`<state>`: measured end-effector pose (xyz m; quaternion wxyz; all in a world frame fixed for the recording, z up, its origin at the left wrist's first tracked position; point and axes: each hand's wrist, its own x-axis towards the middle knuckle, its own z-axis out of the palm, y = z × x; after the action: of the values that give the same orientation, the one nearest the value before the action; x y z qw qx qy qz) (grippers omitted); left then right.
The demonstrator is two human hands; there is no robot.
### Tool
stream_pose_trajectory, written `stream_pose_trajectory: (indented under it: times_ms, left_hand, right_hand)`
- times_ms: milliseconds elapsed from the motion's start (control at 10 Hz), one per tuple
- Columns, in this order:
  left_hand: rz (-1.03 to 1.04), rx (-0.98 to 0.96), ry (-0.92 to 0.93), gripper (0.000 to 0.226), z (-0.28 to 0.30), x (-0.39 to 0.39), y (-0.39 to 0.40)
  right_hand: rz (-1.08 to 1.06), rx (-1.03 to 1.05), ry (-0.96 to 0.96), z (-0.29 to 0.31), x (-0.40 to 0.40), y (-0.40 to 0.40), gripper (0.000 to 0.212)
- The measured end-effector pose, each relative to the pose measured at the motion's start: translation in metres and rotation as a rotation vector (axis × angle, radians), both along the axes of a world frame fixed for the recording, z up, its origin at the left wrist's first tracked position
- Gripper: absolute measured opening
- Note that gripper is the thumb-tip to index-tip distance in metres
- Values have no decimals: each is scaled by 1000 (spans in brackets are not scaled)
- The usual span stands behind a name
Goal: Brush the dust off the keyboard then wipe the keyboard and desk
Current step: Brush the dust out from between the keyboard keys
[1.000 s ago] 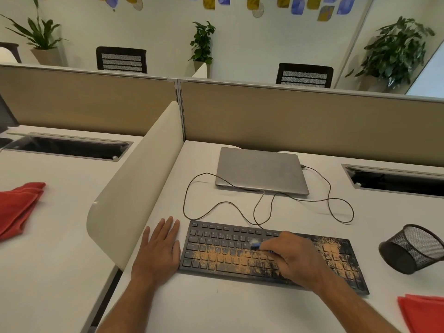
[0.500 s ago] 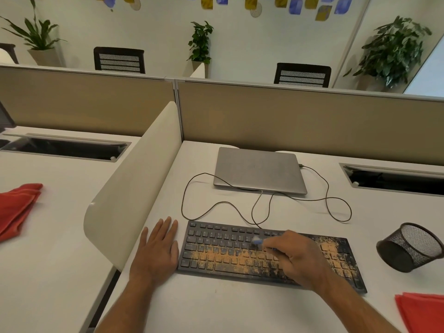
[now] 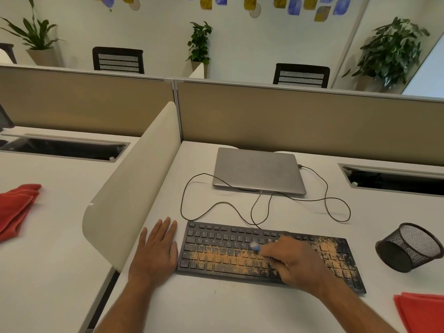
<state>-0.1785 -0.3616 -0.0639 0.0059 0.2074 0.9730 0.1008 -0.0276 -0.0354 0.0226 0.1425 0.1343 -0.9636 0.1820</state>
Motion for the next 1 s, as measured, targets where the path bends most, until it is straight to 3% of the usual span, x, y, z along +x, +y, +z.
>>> stream_pose_trajectory:
  times_ms: [400, 600, 700, 900, 1000]
  left_hand:
    - [-2, 14, 18, 75, -2, -1, -1]
    - [-2, 19, 20, 75, -3, -1, 0]
    - [0, 21, 24, 75, -4, -2, -1]
    - [0, 38, 22, 75, -4, -1, 0]
    - [-1, 37, 25, 75, -4, -1, -1]
  right_hand:
    - [-58, -122, -34, 1, -1, 1, 19]
    - [-41, -85, -62, 2, 1, 0, 18]
    - [-144, -272, -48, 9, 1, -2, 13]
    - [-555, -935, -87, 13, -7, -6, 7]
    - [-591, -1021, -141, 12, -11, -8, 5]
